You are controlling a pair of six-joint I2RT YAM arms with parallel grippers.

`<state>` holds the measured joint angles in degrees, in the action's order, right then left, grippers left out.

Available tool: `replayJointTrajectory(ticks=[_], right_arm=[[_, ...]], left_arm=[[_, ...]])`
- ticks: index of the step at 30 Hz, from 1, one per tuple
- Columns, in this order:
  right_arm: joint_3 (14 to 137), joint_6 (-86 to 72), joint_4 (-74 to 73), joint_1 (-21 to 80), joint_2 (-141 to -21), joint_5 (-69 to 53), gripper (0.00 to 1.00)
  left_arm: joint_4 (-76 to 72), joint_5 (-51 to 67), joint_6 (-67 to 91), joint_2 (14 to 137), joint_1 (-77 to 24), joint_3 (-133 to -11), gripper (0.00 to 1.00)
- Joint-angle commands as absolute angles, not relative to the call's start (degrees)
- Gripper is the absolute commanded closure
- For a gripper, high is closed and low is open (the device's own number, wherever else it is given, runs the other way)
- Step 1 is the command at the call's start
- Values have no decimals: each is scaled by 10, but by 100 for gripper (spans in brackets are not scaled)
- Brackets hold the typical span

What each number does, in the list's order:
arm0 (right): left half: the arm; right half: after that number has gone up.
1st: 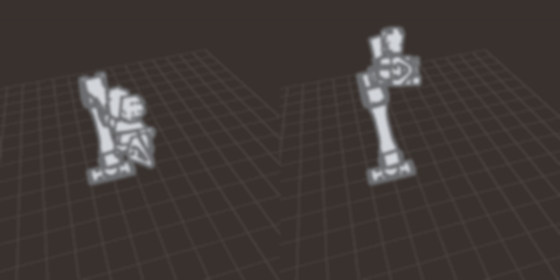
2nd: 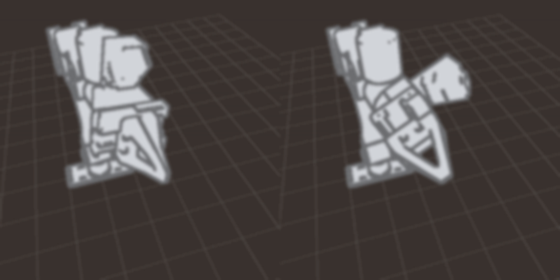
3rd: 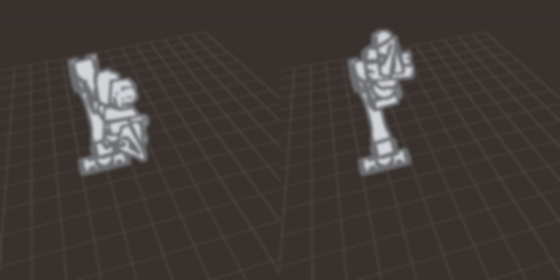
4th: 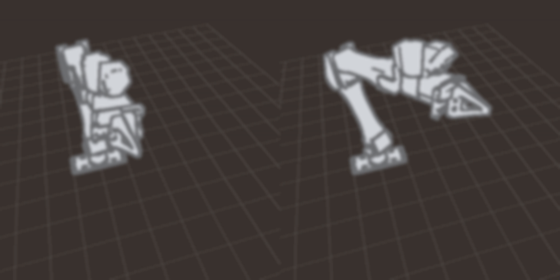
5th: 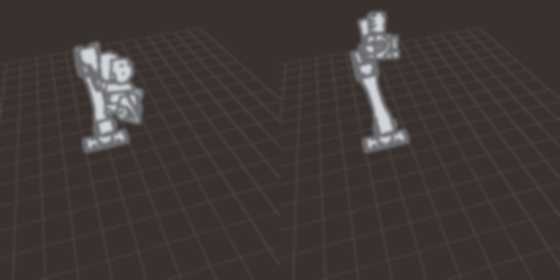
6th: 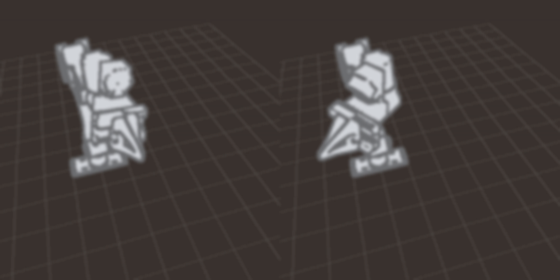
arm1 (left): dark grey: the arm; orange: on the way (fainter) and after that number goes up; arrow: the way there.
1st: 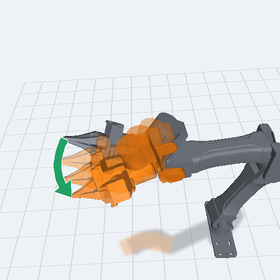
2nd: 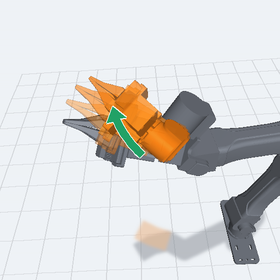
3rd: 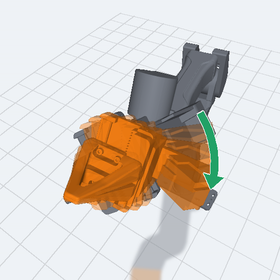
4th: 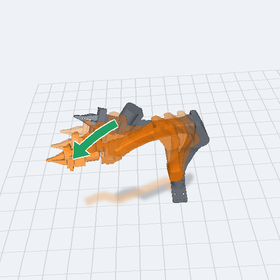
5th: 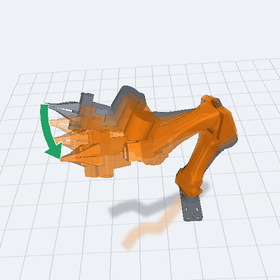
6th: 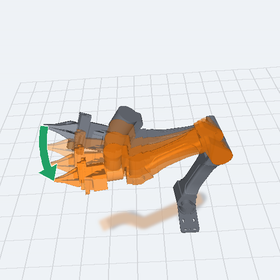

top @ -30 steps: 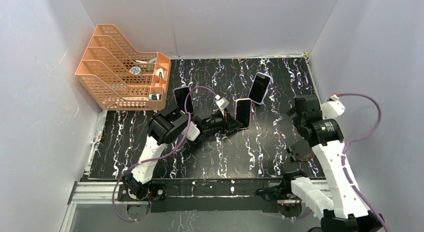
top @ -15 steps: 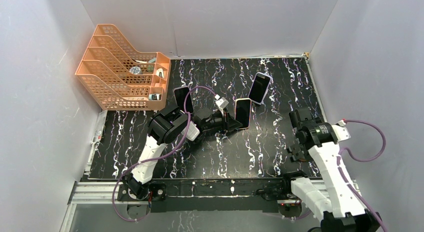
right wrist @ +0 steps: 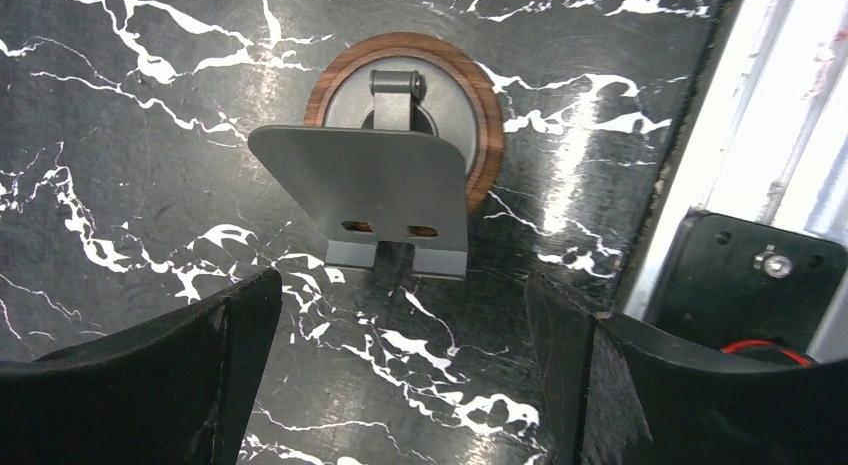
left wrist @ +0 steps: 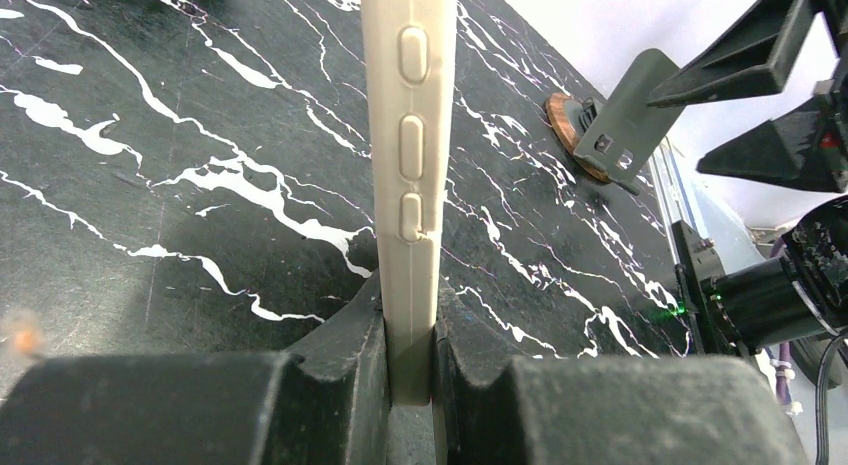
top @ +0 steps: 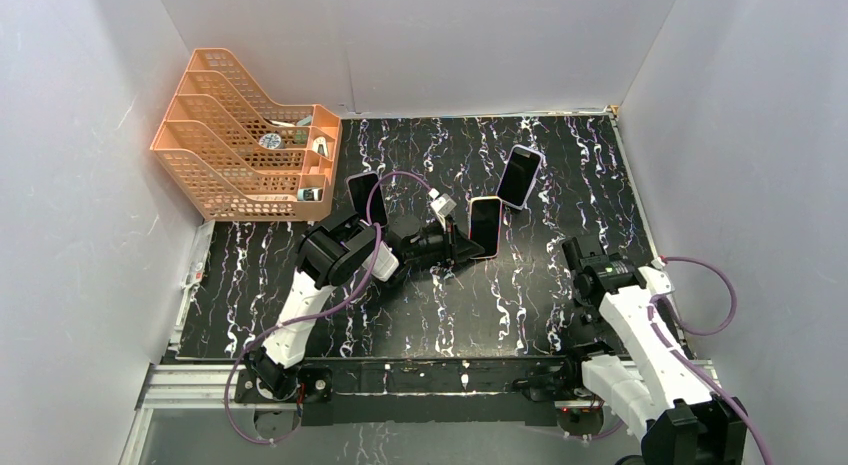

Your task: Place the phone on the phone stand

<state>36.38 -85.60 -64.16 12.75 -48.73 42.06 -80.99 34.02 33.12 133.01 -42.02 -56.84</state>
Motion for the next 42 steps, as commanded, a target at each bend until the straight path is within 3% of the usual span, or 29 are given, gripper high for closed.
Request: replayJointTrajectory(ticks=[1,10,24,42], right_arm=[[333,-853,-556,124,-487,427,1],[303,-837,-497,115,-504,446,1],[327,-930,-570,100,-563,484,2],[307,-856,-439,81,-600,464,36]], left_arm=[[-810,349,334,1347,-409,-579,100],[-810,354,336,1352,-407,-580,100],[-818,360,355,1367,-404,-588,100],[-827,365,366,1380,-399,-592,100]])
